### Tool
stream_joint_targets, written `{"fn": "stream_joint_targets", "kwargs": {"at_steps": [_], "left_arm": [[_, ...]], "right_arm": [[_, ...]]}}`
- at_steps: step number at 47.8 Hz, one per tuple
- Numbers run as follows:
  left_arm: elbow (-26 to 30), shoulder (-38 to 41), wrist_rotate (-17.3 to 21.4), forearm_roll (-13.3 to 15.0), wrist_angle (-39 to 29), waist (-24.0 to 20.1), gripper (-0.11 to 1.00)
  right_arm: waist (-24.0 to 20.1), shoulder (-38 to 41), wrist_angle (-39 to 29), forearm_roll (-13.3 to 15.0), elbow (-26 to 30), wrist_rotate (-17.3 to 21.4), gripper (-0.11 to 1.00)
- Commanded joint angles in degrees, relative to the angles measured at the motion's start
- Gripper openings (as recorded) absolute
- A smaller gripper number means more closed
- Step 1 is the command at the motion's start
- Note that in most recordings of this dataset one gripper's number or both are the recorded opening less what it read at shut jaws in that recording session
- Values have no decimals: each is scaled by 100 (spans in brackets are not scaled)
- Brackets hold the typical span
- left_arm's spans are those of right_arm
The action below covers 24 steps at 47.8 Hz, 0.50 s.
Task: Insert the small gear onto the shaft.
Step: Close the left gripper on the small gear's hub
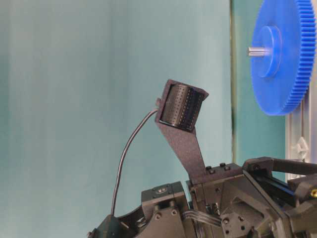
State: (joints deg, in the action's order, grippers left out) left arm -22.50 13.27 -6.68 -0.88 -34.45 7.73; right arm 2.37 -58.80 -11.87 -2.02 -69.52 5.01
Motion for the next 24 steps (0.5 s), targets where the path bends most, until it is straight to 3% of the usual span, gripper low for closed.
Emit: {"fn": "stream_joint_targets", "kwargs": {"at_steps": [1,16,24], "left_arm": [[26,-53,-9,-18,26,18,93],[18,-70,-26,-18,26,18,91],[26,-123,18,-18,26,18,78]], "right_arm": [[18,26,35,0,70,62,7],[26,26,26,0,62,79,7],[26,26,26,0,62,79,7]]}}
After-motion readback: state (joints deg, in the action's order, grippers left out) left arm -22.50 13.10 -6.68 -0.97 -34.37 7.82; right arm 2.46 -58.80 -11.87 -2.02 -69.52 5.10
